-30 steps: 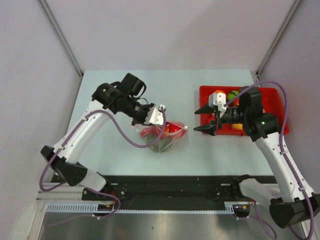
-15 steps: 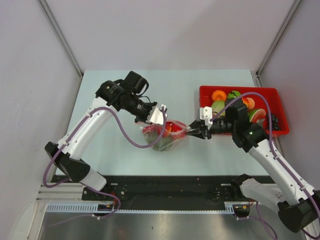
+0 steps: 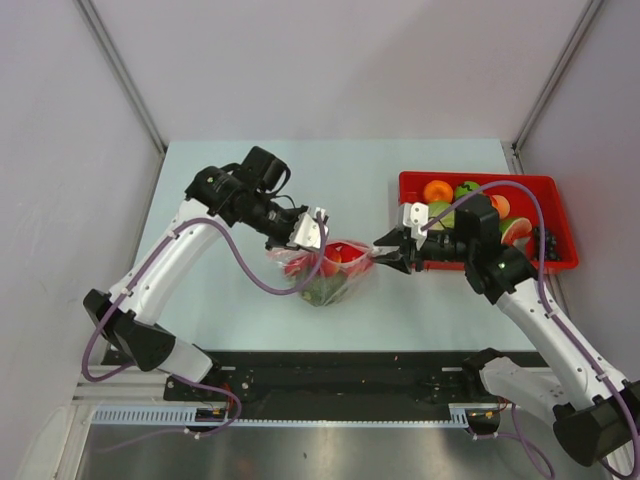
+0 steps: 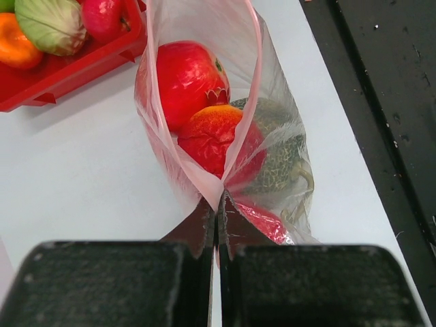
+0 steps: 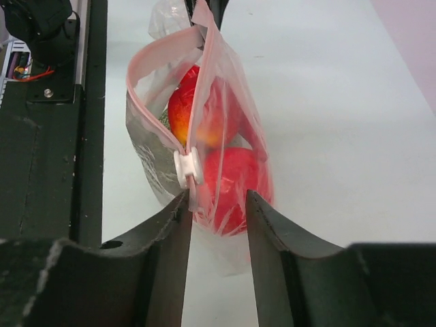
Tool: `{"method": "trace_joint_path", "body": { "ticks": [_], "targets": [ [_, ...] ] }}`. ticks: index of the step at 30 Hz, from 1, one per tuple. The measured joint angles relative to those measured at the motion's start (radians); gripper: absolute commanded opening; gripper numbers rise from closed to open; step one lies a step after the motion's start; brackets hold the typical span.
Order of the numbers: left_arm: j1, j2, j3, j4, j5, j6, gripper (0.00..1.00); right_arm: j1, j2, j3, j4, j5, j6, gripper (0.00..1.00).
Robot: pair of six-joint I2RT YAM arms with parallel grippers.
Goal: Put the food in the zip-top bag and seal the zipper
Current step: Adjust the zipper food storage bag at the center of the board.
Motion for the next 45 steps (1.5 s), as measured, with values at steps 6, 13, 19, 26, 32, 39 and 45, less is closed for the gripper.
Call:
{"method": "trace_joint_path", "body": {
  "ticks": [6,13,19,26,32,39,45],
  "targets": [
    [0.006,-0.003,0.000,0.003,0.007,-0.002,0.01,-0.021,0.000,-0.007,0.007,-0.003,0.002,0.35],
    [0.009,-0.003,-0.007,0.008,0.018,-0.008,0.01,-0.023,-0.001,-0.017,0.050,-0.019,0.033,0.29],
    [0.009,-0.003,-0.013,0.024,0.021,-0.016,0.02,-0.010,-0.005,-0.019,0.090,-0.025,0.063,0.02],
    [0.021,-0.008,-0.032,0.063,0.029,-0.061,0.45,-0.009,-0.013,-0.021,0.101,-0.025,0.103,0.00],
    [0.041,-0.031,-0.019,0.308,0.043,-0.374,0.70,-0.009,-0.025,-0.022,0.131,-0.019,0.158,0.00],
    [-0.068,-0.072,0.078,0.497,0.011,-0.616,0.65,-0.009,-0.027,-0.022,0.150,0.011,0.219,0.00],
    [-0.146,-0.037,0.117,0.525,0.002,-0.652,0.60,-0.009,-0.036,-0.022,0.143,0.018,0.231,0.00]
  ]
}}
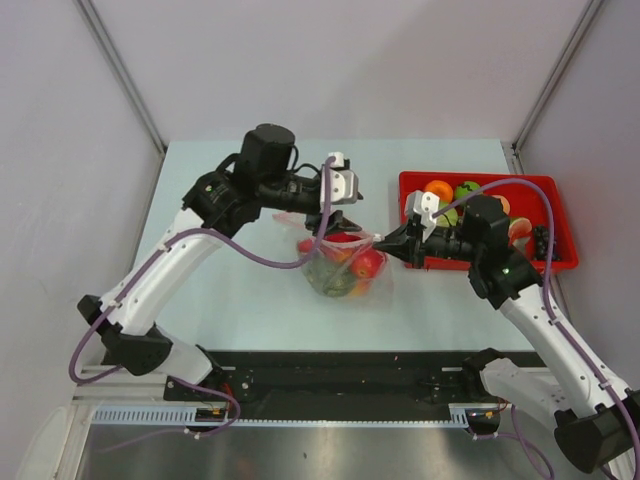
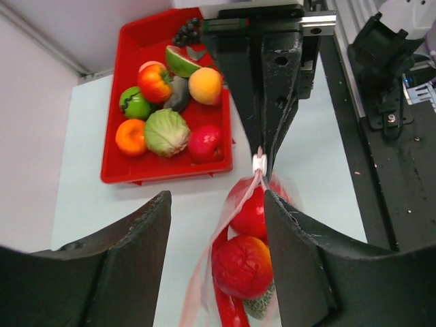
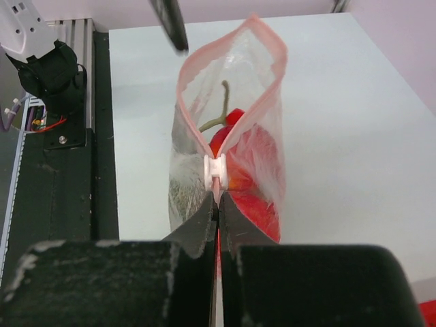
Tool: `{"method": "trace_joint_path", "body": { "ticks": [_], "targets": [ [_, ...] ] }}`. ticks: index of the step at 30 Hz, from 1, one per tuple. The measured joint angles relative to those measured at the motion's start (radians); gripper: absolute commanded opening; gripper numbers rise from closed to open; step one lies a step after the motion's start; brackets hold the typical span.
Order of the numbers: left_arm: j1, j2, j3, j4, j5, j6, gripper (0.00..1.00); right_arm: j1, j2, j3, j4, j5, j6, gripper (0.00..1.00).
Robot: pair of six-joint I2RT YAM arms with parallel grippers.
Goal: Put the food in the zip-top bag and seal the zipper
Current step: Zip the zipper food storage bag at the center of the board.
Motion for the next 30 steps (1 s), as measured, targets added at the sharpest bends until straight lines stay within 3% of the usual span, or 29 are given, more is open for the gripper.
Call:
{"method": "trace_joint_path", "body": {
  "ticks": [10,14,20,30],
  "targets": [
    [-0.118,0.092,0.000,-0.007,-0.016,0.018,0.52,0.000,-0.018,0.000,-0.012,0.003,0.000,0.00],
    [-0.132,0.098,-0.004,-0.008,-0.017,0.012,0.42,0.000,-0.018,0.000,-0.012,0.006,0.000,0.00],
    [-0.136,0.114,-0.013,-0.009,-0.045,-0.023,0.36,-0.001,-0.018,0.000,-0.013,0.010,0.000,0.00],
    [-0.138,0.121,-0.041,-0.002,-0.119,-0.100,0.13,-0.008,-0.019,0.000,-0.027,0.035,0.011,0.00]
  ]
}}
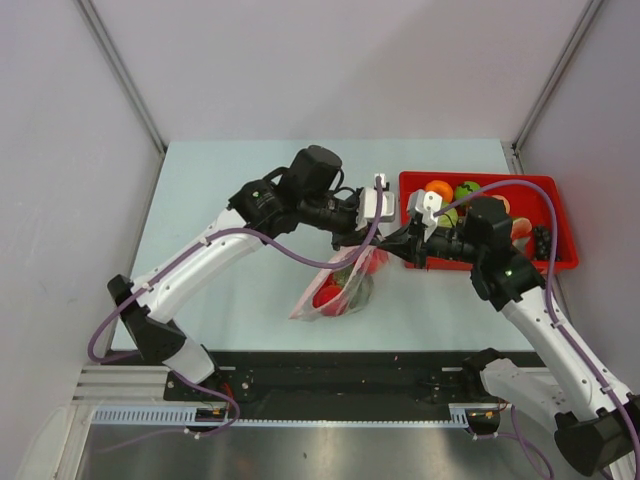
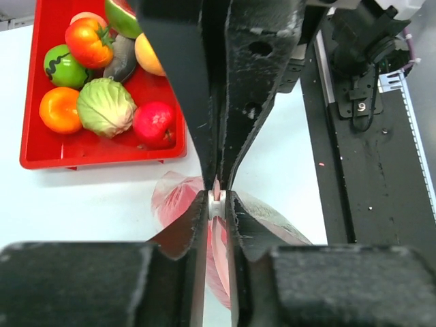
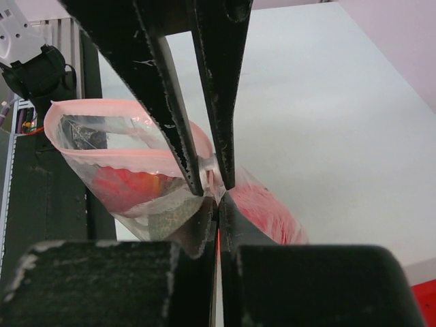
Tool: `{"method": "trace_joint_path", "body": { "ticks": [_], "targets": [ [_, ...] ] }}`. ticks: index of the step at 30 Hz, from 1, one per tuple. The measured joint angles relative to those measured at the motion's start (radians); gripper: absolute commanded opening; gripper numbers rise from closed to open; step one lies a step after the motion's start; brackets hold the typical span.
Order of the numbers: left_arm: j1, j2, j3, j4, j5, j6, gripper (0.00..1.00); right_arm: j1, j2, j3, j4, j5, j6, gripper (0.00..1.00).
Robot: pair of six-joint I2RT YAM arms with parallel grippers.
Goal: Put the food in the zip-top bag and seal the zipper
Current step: Zip the zipper food storage bag at the center of the board.
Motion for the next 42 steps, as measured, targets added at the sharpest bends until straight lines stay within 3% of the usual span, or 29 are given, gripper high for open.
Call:
{"method": "trace_joint_path", "body": {
  "ticks": [6,25,34,42],
  "targets": [
    [-0.001,-0.003,-0.024,0.016,-0.026,0.002,0.05,-0.005,-0.011,-0.010,-0.011,0.018,0.024,0.00],
    [0.078,-0.056,-0.132,-0.058,-0.037,0.011,0.05,-0.153,-0.011,-0.016,0.030,-0.003,0.209,0.00],
    [0.207,-0.137,-0.189,-0.133,-0.034,0.042,0.06,-0.234,-0.011,-0.016,0.032,-0.003,0.249,0.00],
    [0.388,-0.198,-0.235,-0.185,-0.036,0.069,0.05,-0.270,-0.003,-0.016,0.055,-0.003,0.271,0.00]
  ]
}}
